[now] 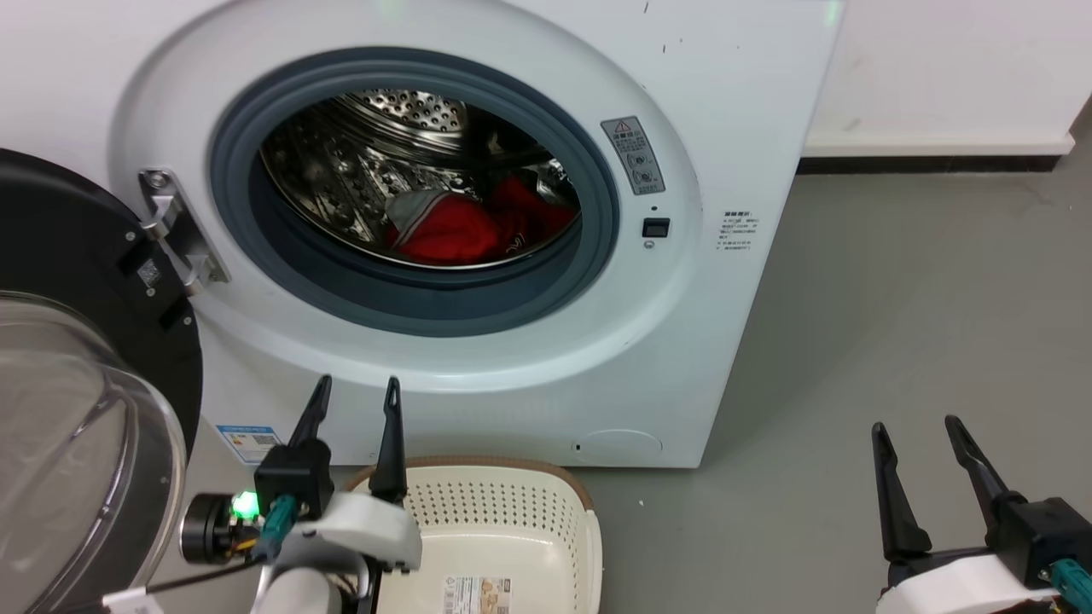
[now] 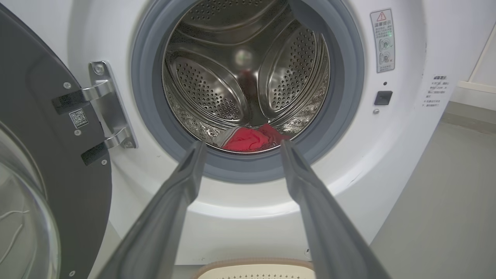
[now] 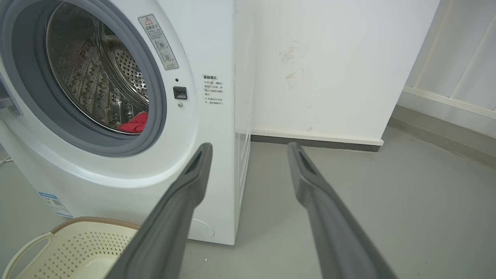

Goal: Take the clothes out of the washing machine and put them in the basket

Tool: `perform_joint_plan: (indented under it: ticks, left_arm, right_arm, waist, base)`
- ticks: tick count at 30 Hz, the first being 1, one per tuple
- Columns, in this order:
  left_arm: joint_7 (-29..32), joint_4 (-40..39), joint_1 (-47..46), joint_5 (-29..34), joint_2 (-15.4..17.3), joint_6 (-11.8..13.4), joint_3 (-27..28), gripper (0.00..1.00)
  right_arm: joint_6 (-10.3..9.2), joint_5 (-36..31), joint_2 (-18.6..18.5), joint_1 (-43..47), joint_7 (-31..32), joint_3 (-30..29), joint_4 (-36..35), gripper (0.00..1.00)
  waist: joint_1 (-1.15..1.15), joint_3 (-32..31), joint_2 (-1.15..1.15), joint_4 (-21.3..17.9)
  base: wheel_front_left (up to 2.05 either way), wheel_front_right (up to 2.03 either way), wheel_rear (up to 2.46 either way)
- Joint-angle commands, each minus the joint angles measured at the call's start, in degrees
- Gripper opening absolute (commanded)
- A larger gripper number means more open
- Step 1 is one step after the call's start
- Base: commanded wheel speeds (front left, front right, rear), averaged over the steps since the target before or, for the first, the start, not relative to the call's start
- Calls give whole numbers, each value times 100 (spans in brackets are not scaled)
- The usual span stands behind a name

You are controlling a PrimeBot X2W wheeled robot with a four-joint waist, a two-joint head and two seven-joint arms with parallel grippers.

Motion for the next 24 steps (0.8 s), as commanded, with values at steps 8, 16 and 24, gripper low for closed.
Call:
perform_joint_plan:
  ticks: [8, 16, 24]
  left_arm:
    - [86, 645, -1099, -54, 96, 27, 115, 100]
    - [638, 1458, -2425, -157, 565, -56, 340, 100]
    - [1333, 2244, -3777, -55, 1216, -139, 387, 100]
  right_arm:
    - [-4, 75, 1, -285, -79, 83, -74, 100]
    - [-4, 260, 2, -615, -275, 215, 49, 100]
    - [-4, 548, 4, -1121, -582, 327, 352, 100]
  waist:
    - [0, 662, 0, -423]
    - [0, 1496, 0, -1081]
    - [0, 2362, 0, -1802]
  base:
    - [0, 0, 0]
    - [0, 0, 0]
    - [0, 0, 0]
